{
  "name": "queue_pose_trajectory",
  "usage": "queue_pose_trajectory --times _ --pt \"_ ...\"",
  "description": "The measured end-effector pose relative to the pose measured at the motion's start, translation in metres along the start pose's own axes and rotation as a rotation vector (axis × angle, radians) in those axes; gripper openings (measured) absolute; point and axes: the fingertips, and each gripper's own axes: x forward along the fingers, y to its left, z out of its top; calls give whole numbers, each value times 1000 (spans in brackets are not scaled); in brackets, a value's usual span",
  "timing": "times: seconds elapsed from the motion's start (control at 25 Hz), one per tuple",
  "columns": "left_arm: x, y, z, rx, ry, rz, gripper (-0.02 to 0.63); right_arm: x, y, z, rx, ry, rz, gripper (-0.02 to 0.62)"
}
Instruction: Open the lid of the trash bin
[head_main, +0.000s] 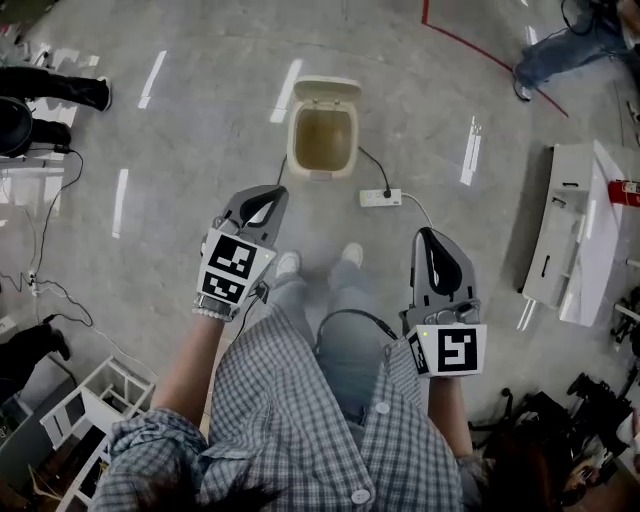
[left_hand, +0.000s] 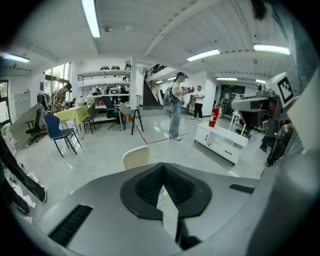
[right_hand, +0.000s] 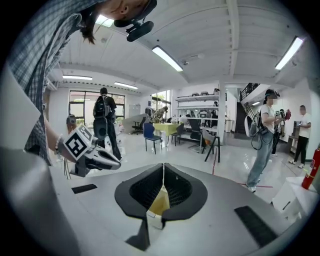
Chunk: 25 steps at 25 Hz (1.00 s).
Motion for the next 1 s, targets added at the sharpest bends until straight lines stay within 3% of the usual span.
queue_pose_trajectory --times 0.24,0.48,1.0 --pt "-46 10 23 -1 -54 26 -2 1 4 44 -31 -72 -2 23" --pt "-83 7 45 -5 -131 58 -2 -1 7 60 -54 -85 -6 23" --pt "-107 14 80 -7 -246 90 -2 10 0 97 -39 -162 0 22"
